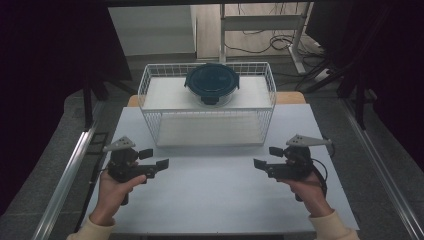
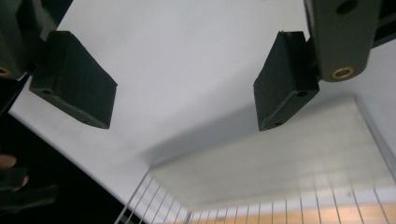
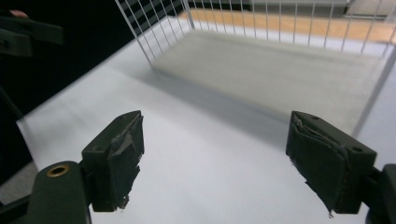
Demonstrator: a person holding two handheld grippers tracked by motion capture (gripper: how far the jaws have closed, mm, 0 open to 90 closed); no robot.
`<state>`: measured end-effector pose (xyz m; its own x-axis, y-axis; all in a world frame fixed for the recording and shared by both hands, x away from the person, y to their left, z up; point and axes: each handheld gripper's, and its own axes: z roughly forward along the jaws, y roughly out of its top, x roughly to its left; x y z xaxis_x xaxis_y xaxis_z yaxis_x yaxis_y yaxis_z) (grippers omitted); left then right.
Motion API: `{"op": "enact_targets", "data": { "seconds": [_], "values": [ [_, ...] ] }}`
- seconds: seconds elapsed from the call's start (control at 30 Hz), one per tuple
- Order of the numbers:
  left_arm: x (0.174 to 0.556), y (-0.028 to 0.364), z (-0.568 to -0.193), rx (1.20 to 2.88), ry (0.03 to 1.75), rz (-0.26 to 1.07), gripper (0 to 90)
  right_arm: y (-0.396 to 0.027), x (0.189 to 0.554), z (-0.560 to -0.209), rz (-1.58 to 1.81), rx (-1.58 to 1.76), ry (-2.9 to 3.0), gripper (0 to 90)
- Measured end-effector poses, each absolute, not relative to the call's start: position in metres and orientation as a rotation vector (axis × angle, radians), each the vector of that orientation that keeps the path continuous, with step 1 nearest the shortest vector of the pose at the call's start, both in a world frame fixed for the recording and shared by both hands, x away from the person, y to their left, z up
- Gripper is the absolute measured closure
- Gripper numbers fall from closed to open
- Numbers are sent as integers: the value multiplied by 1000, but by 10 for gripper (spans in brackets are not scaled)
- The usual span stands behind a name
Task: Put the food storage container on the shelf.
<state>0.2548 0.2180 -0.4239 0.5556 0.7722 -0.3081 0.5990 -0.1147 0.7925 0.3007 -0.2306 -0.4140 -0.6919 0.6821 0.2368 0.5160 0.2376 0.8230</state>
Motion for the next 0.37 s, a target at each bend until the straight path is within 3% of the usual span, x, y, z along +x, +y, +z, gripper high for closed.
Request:
{"op": "enact_targets", "data": {
  "seconds": [0.37],
  "values": [
    [251, 211, -437, 1853, 1126, 244, 215, -229, 294, -429, 1385, 1114, 2343, 192]
  ]
}}
